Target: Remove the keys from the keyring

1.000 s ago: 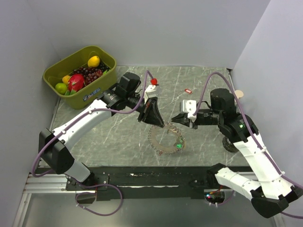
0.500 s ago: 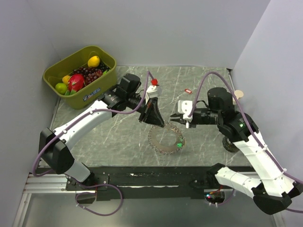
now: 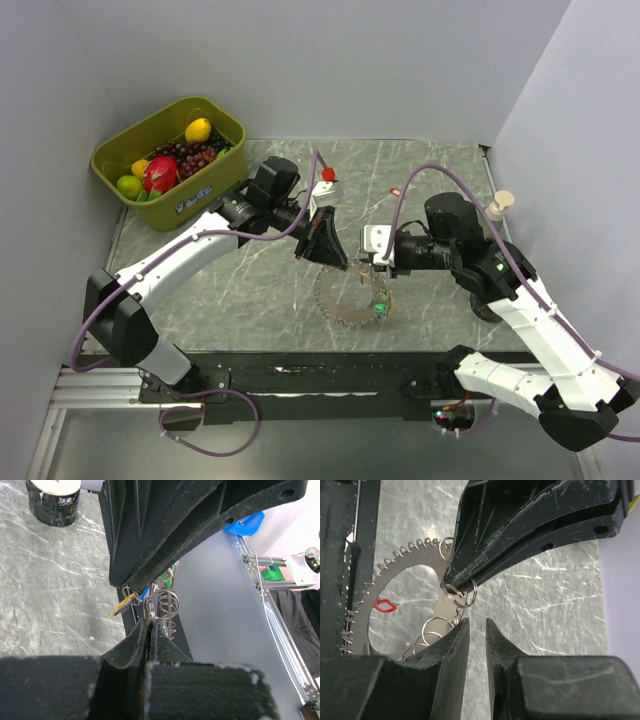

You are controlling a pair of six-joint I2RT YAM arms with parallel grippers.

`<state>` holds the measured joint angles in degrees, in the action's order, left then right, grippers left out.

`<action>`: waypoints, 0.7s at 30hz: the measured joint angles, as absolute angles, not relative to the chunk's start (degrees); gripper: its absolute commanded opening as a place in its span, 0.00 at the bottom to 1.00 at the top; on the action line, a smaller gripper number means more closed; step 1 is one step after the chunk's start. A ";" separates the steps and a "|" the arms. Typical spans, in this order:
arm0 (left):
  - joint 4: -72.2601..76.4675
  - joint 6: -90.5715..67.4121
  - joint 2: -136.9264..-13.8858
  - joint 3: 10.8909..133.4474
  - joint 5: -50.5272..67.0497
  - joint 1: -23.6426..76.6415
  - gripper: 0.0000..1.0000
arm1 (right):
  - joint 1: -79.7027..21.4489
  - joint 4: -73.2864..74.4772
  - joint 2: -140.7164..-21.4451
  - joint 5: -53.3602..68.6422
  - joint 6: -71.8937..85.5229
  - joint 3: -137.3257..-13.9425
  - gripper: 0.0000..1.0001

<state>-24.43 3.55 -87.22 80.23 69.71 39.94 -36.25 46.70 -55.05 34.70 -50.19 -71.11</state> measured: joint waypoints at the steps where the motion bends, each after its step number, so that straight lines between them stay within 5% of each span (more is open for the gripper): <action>1: -24.53 3.53 -87.29 80.23 69.71 39.94 0.02 | -36.29 46.65 -55.02 34.39 -50.22 -70.91 0.27; 21: -24.18 3.29 -87.99 80.23 69.06 39.94 0.02 | -36.58 48.84 -54.24 37.04 -47.88 -74.17 0.31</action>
<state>-24.18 3.29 -87.99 80.23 69.06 39.94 -36.58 48.84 -54.24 37.04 -47.88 -74.17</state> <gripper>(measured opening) 0.043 0.301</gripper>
